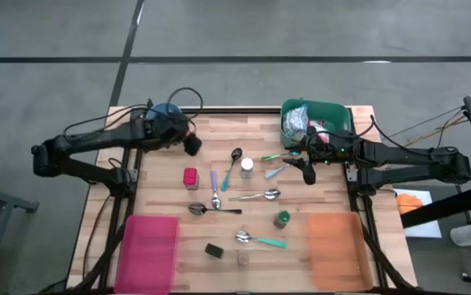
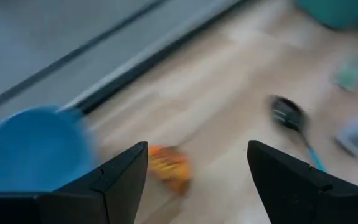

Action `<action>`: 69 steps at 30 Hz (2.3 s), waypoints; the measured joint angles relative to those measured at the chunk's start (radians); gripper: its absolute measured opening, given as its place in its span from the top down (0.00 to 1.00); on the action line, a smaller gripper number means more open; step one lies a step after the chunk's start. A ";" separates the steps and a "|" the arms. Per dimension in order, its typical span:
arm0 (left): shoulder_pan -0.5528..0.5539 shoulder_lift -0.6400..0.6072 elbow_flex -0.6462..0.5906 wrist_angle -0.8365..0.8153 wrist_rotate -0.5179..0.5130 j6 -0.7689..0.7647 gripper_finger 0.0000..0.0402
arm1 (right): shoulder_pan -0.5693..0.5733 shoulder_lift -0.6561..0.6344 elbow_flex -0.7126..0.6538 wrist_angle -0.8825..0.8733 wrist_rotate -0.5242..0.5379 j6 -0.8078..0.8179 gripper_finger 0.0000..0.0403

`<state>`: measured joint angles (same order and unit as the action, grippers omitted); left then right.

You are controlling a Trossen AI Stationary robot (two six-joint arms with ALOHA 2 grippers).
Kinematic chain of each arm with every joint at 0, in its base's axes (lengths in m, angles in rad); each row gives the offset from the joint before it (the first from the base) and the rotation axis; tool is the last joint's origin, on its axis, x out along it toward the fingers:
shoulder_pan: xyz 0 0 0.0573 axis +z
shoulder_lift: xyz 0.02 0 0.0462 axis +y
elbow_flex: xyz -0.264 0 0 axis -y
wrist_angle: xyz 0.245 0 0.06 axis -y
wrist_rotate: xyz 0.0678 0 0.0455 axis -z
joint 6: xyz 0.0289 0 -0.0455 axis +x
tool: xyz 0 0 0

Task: Pick & Place Food Item
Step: Put the orange seasoning pack into the pink bin

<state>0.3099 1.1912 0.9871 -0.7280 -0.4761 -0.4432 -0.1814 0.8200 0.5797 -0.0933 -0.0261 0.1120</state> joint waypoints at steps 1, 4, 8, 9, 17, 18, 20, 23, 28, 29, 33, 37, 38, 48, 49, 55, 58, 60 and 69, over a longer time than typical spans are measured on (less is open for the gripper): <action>-0.011 0.001 0.039 -0.068 -0.043 -0.069 0.31 | 0.000 0.000 0.000 0.000 0.000 0.000 0.47; -0.031 0.001 0.107 -0.192 -0.081 -0.259 0.31 | 0.000 0.000 0.000 0.000 0.000 0.000 0.47; -0.032 0.002 0.131 -0.276 -0.049 -0.398 0.31 | 0.000 0.000 0.000 0.000 0.000 0.000 0.47; -0.032 0.002 0.133 -0.286 -0.048 -0.436 0.31 | 0.000 0.000 0.000 0.000 0.000 0.000 0.47; -0.031 0.011 0.133 -0.297 -0.033 -0.640 0.31 | 0.000 0.000 0.000 0.000 0.000 0.000 0.47; -0.031 0.018 0.133 -0.301 -0.029 -0.650 0.31 | 0.000 0.000 0.000 0.000 0.000 0.000 0.47; -0.031 0.039 0.133 -0.322 -0.015 -0.674 0.31 | 0.000 0.000 0.000 0.000 0.000 0.000 0.47; -0.030 0.074 0.133 -0.343 -0.002 -0.719 0.31 | 0.000 0.000 0.000 0.000 0.000 0.000 0.47; -0.029 0.097 0.133 -0.338 -0.004 -0.768 0.31 | 0.000 0.000 0.000 0.000 0.000 0.000 0.47; -0.029 0.097 0.133 -0.336 -0.006 -0.771 0.31 | 0.000 0.000 0.000 0.000 0.000 0.000 0.47; -0.029 0.097 0.119 -0.297 -0.019 -0.775 0.31 | 0.000 0.000 0.000 0.000 0.000 0.000 0.47; -0.029 0.112 0.118 -0.297 -0.026 -0.788 0.31 | 0.000 0.000 0.000 -0.001 0.000 0.000 0.47; -0.029 0.121 0.118 -0.297 -0.031 -0.789 0.31 | 0.000 0.000 0.000 -0.001 0.000 0.000 0.47; -0.013 0.173 0.089 -0.272 -0.023 -0.928 0.31 | 0.000 0.000 0.000 -0.001 0.000 0.000 0.47; -0.006 0.176 0.087 -0.258 -0.023 -0.934 0.31 | 0.000 0.000 0.000 -0.001 0.000 0.000 0.47; 0.043 0.225 0.086 -0.233 -0.002 -0.951 0.31 | 0.000 0.000 0.000 -0.001 0.000 0.000 0.47; 0.069 0.254 0.086 -0.228 -0.002 -0.968 0.31 | 0.000 0.000 0.000 -0.002 0.000 0.000 0.47; 0.083 0.272 0.086 -0.202 0.004 -0.970 0.31 | 0.000 0.000 0.000 -0.002 0.000 0.000 0.47; 0.157 0.361 0.086 -0.135 0.068 -0.943 0.32 | 0.000 0.000 0.000 -0.002 0.000 0.000 0.47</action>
<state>0.4666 1.5521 1.0729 -0.8634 -0.4077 -1.3865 -0.1810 0.8200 0.5797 -0.0952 -0.0258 0.1116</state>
